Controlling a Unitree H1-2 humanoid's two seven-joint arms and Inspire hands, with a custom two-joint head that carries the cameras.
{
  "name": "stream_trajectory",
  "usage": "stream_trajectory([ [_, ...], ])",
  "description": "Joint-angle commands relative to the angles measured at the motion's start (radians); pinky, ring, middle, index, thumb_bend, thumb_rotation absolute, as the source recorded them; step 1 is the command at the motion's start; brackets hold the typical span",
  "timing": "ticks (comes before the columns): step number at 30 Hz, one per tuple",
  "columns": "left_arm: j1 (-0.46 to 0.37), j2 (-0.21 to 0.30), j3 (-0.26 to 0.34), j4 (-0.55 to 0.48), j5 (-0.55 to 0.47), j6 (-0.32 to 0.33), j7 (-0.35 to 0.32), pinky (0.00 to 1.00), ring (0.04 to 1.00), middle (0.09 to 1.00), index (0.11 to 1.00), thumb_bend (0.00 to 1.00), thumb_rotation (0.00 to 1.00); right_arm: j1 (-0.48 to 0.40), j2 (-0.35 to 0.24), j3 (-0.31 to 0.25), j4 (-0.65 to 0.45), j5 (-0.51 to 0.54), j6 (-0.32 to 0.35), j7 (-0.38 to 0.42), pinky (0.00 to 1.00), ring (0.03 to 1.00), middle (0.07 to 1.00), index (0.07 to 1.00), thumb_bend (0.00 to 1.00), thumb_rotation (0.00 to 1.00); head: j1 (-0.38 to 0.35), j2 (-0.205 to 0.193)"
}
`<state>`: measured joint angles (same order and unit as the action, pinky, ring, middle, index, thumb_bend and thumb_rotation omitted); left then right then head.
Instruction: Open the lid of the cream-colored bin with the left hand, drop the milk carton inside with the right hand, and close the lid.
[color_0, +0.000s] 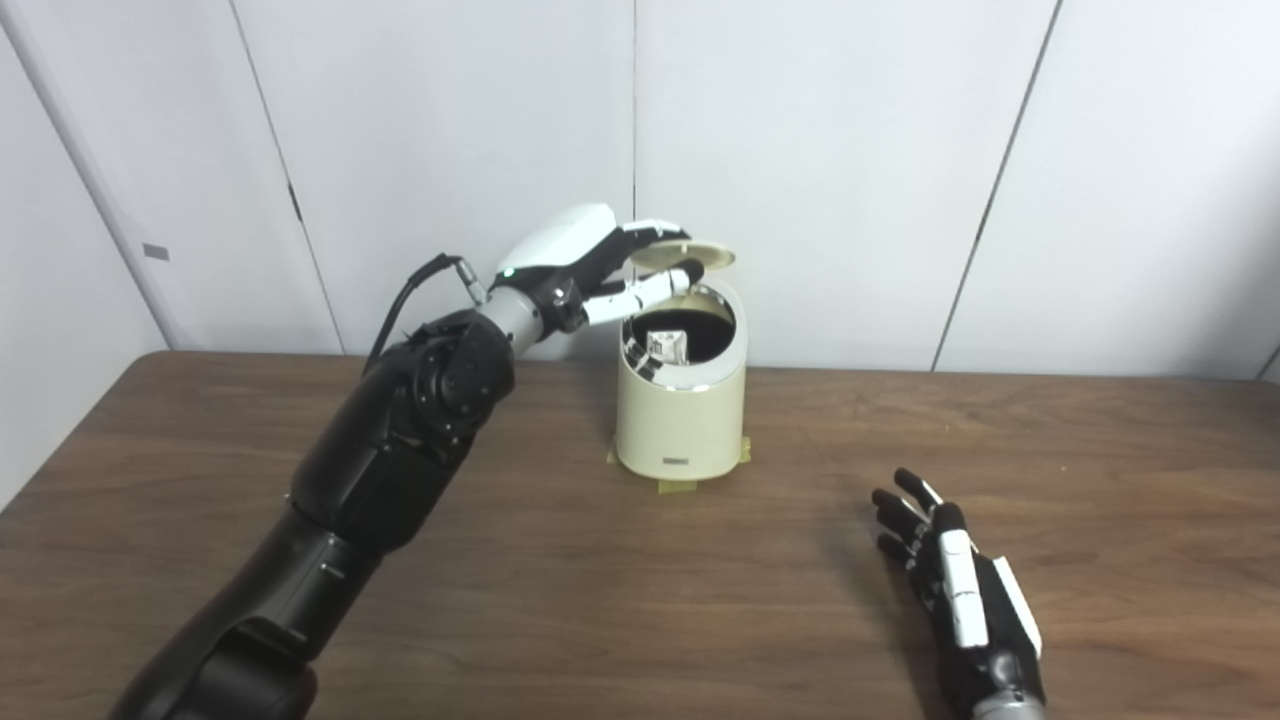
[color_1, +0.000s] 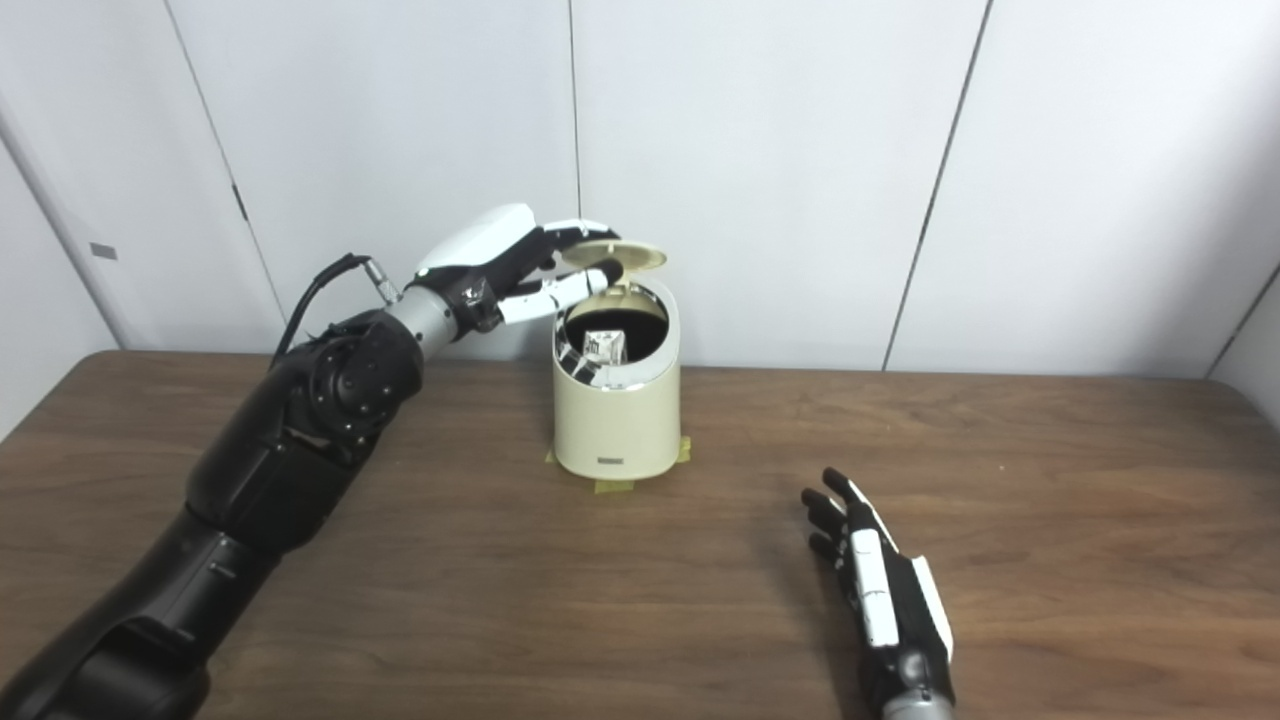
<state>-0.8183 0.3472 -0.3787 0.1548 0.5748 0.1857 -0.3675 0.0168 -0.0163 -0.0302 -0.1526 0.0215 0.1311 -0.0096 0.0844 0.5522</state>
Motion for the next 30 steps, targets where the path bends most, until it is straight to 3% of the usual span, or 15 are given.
stream_trajectory([
  [1,-0.031,0.027,-0.01,-0.042,0.046,-0.012,-0.005,0.83,0.867,0.865,0.863,0.56,1.0,-0.029,0.005,-0.004,-0.012,0.002,-0.022,-0.006,0.86,0.887,0.845,0.909,0.58,1.0,0.001,0.002],
  [8,-0.008,0.044,-0.041,-0.077,0.119,-0.029,-0.032,0.87,0.882,0.863,0.861,0.61,1.0,-0.031,0.002,-0.001,-0.015,-0.005,-0.016,-0.009,0.86,0.888,0.842,0.91,0.58,1.0,0.001,0.008],
  [22,0.044,0.079,-0.095,-0.137,0.273,-0.098,-0.068,0.9,0.883,0.858,0.852,0.56,1.0,-0.033,0.002,0.001,-0.01,-0.01,-0.014,-0.013,0.86,0.879,0.845,0.903,0.58,1.0,-0.014,0.015],
  [30,0.085,0.075,-0.1,-0.13,0.33,-0.169,-0.036,0.9,0.878,0.848,0.835,0.54,0.99,-0.03,0.005,0.003,-0.016,-0.013,-0.012,-0.015,0.86,0.885,0.844,0.905,0.57,1.0,-0.025,0.024],
])
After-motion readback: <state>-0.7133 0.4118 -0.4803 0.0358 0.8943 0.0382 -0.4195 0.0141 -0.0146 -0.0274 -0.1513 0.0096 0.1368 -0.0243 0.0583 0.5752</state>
